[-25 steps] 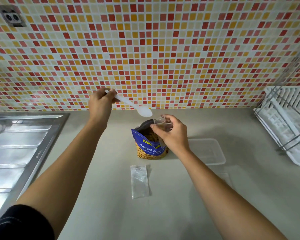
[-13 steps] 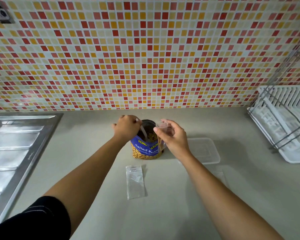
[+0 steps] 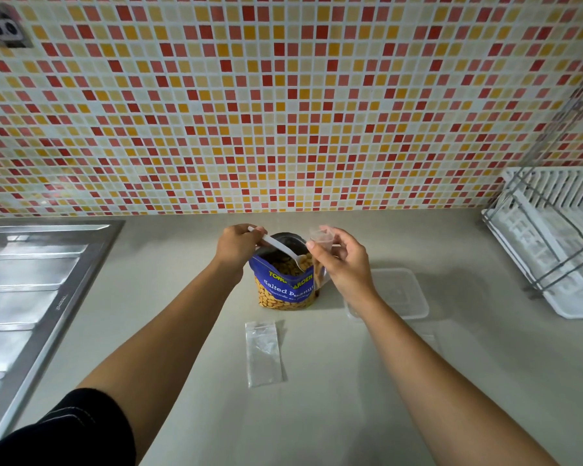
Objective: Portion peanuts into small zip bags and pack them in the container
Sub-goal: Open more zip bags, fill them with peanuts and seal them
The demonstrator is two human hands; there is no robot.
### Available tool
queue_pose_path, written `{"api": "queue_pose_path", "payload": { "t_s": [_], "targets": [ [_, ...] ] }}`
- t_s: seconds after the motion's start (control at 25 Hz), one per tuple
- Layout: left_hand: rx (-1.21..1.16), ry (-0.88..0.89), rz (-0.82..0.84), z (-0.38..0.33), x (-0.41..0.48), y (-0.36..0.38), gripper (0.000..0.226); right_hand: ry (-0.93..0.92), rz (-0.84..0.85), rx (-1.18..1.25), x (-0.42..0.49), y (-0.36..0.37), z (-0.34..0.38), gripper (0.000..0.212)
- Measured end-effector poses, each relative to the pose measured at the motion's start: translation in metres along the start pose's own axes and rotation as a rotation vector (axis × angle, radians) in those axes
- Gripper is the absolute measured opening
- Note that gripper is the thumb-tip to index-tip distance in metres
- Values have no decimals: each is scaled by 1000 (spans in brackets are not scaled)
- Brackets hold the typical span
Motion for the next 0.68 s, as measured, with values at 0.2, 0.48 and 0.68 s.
{"api": "queue_pose_path", "payload": {
  "t_s": [0.2,0.48,0.68],
  "targets": [
    [-56,-21,-30,5,6,-16,26,-61,-68,-54,-1,-10,9,49],
    [-167,-65,-149,3,13,-62,11,-161,-101,-427,-4,3,24,61],
    [-162,5,-158,-36,17,-70,12,-219,-119,-556,-6,23,32,61]
  ]
}}
Point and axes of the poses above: each hand's wrist, its own x-axis towards the middle knuckle, its own y-axis out of the palm, z = x × y, the point moved 10 cm from there along x, towards the middle knuckle, and after that the axes turned 13 degrees about y, right-handed, at the moved point
